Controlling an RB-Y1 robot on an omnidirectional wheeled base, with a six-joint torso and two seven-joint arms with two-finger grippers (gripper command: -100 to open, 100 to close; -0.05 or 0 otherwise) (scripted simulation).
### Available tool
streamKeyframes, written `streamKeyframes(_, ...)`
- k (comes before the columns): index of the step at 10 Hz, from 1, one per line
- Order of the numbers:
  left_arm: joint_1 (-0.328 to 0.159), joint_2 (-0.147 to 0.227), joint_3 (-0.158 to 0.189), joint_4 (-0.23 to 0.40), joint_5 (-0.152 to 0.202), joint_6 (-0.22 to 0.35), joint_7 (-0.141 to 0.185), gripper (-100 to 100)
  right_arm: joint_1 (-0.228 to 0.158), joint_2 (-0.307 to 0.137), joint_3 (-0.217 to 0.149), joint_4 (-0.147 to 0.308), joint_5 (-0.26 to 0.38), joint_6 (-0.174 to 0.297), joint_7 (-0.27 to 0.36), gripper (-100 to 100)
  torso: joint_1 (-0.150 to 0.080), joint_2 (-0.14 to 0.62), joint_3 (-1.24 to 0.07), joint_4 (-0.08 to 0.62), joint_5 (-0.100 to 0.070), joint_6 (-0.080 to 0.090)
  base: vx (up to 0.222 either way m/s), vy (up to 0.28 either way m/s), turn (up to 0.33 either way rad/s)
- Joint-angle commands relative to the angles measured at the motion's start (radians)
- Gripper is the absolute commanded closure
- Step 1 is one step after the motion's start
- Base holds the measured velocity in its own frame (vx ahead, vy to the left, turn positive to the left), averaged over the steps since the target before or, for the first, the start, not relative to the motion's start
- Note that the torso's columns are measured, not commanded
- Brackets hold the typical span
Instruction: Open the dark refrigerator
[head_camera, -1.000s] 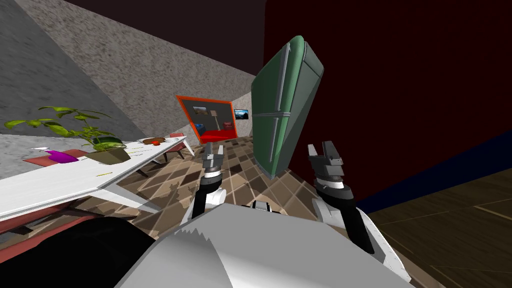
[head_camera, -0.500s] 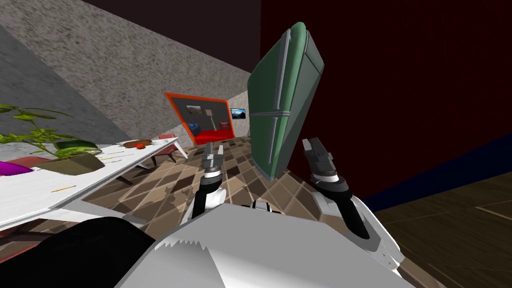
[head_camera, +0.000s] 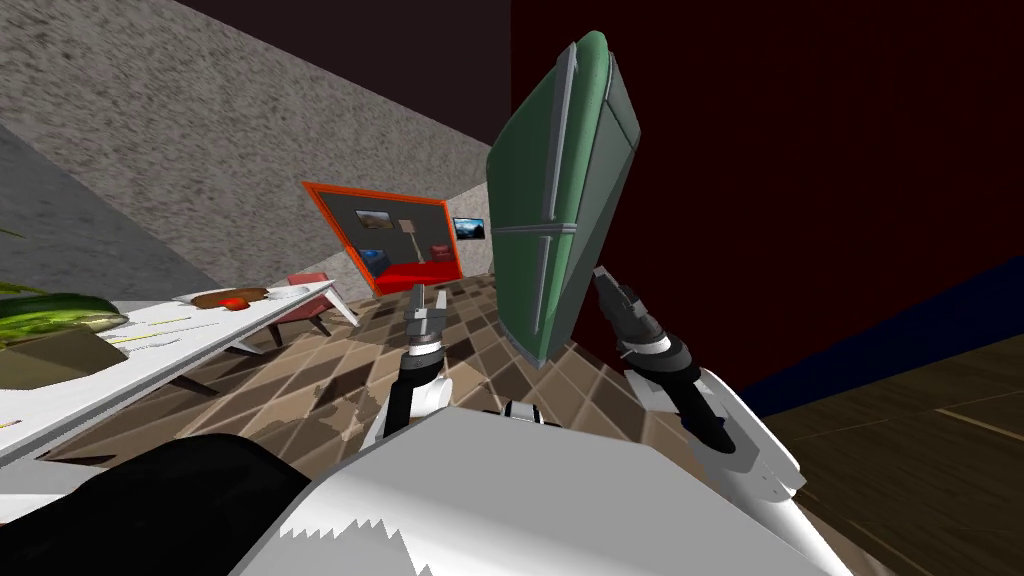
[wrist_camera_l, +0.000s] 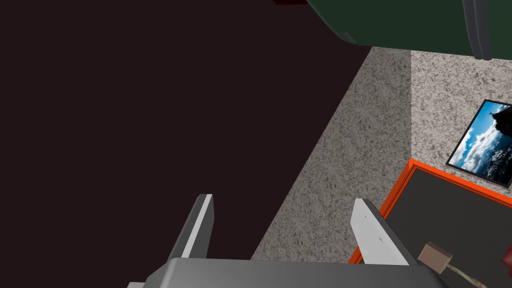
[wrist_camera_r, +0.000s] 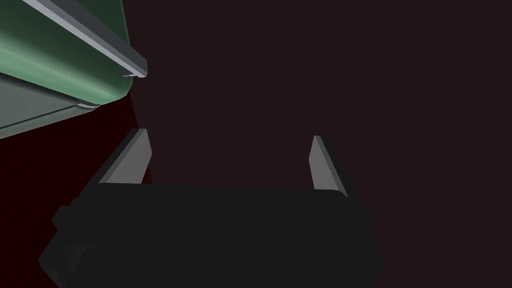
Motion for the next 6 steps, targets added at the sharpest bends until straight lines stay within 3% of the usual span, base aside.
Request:
streamKeyframes(1, 0.000, 0.000, 0.000, 0.000, 0.000, 0.000, 0.000, 0, -0.057, -0.070, 0.008, 0.001, 0.038, -0.002, 0.049, -100, -0.001, 0.003, 0.001, 0.001, 0.000, 0.000, 0.106, 0.012, -0.083)
streamKeyframes(2, 0.000, 0.000, 0.000, 0.000, 0.000, 0.000, 0.000, 0, -0.086, -0.102, 0.014, 0.002, 0.063, -0.002, 0.078, -100, -0.001, 0.003, 0.002, 0.001, 0.000, 0.000, 0.149, 0.022, -0.151)
streamKeyframes(3, 0.000, 0.000, 0.000, 0.000, 0.000, 0.000, 0.000, 0, -0.091, -0.114, 0.014, 0.002, 0.063, -0.002, 0.078, -100, -0.001, 0.000, 0.000, 0.000, 0.000, 0.000, 0.109, 0.036, -0.046)
streamKeyframes(5, 0.000, 0.000, 0.000, 0.000, 0.000, 0.000, 0.000, 0, -0.161, -0.181, 0.028, 0.007, 0.113, -0.002, 0.139, -100, 0.000, 0.003, 0.001, 0.001, 0.000, 0.000, 0.114, 0.035, -0.118)
streamKeyframes(6, 0.000, 0.000, 0.000, 0.000, 0.000, 0.000, 0.000, 0, -0.162, -0.201, 0.028, 0.007, 0.113, -0.002, 0.139, -100, 0.000, 0.000, 0.000, 0.000, 0.000, 0.000, 0.117, 0.037, -0.043)
